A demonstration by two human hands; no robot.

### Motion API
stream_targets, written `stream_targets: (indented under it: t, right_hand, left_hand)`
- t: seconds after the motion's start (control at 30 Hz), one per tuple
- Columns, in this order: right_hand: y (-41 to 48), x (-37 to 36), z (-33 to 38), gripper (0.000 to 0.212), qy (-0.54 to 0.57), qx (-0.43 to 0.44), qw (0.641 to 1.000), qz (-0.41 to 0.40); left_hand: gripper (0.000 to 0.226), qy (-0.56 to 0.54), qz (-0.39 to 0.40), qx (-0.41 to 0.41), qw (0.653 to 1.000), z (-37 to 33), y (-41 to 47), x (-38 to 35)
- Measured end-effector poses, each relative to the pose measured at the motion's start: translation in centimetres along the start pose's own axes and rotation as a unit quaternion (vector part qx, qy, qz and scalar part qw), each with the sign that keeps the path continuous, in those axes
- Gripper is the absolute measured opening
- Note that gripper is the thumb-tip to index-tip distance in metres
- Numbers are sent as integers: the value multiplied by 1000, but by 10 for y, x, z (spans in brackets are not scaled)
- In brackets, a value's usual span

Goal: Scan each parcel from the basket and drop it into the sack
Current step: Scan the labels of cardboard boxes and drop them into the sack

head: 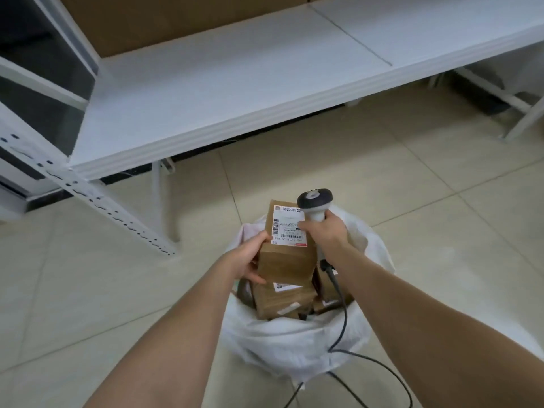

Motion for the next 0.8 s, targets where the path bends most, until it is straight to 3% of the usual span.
stream_targets:
  t: [0.13, 0.23, 0.3, 0.4, 0.47, 0.53, 0.63, 0.7, 0.8]
  right_hand:
    - [30, -37, -8, 52, -141, 36, 989, 25]
    - [43, -55, -11, 62, -185, 56, 981, 26]
    - [47, -62, -17, 64, -187, 52, 980, 33]
    - [59, -63, -26, 58, -175, 57, 982, 37]
    - [61, -58, -28, 59, -166, 57, 984, 34]
    - [61, -52, -30, 56, -156, 58, 986, 22]
    - [53, -50, -31, 54, -157, 56, 986, 9]
    - [44, -47, -23, 55, -142, 65, 988, -11]
    - [27, -45, -6, 54, -123, 73, 990, -20]
  left_hand:
    - [64, 124, -85, -50, 987, -11, 41, 45]
    - [50, 248, -243, -99, 933, -20, 62, 89]
    - [64, 290, -279, -77, 912, -2, 85, 102]
    - [86, 238, -249, -41, 938, 36, 120, 97]
    - [61, 243, -230, -65, 940, 43, 128, 86]
    - [42, 247, -277, -98, 923, 36, 118, 90]
    - [27, 119, -354, -189, 908, 8, 80, 109]
    - [24, 24, -364, -268, 892, -24, 44, 111]
    - [20, -119, -238, -322, 909, -62, 1, 85]
Point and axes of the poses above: each hand's wrist, its own y-axis towards the middle knuckle, its own x-axis out of the back of the hand, z = x × y, the point moved 10 cm from there along y, towards the middle knuckle
